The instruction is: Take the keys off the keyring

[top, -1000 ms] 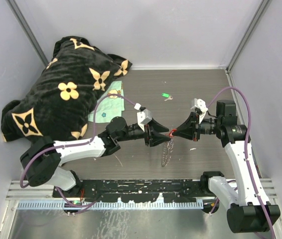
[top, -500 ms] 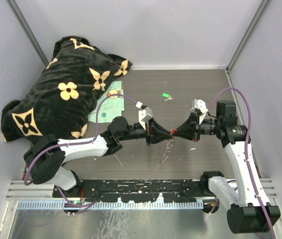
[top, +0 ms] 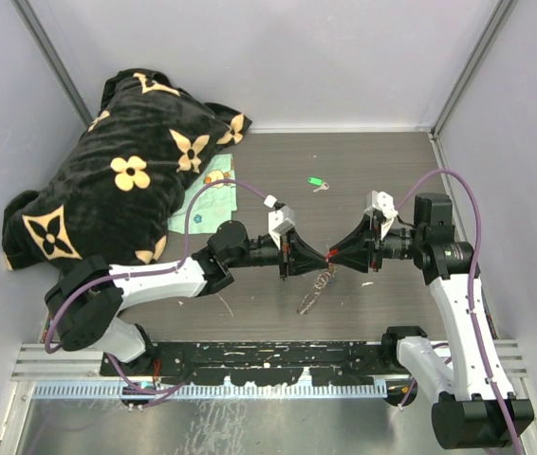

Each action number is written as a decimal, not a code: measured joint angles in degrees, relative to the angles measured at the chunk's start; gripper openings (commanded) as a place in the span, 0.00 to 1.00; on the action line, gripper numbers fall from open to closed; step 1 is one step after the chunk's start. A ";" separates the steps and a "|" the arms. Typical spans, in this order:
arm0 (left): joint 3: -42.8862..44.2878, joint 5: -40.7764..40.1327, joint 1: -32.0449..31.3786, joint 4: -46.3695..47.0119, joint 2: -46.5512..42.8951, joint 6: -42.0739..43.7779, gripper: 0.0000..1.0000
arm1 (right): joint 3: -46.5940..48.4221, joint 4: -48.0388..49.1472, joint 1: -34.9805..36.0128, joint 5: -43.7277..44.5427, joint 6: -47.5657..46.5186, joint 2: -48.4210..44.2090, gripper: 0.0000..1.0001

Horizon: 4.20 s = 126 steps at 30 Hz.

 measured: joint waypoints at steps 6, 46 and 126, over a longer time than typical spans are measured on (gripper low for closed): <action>0.00 -0.61 0.00 -2.54 -1.09 -0.39 0.00 | 0.04 0.07 -0.02 0.09 0.17 -1.36 0.37; 6.99 5.75 0.07 -9.99 -0.04 -2.23 0.31 | 0.42 0.28 -0.11 -0.44 2.97 -1.27 0.01; 6.12 -27.58 -6.62 -10.40 -7.61 -7.15 0.00 | -3.50 8.85 1.40 1.46 5.18 -4.55 0.07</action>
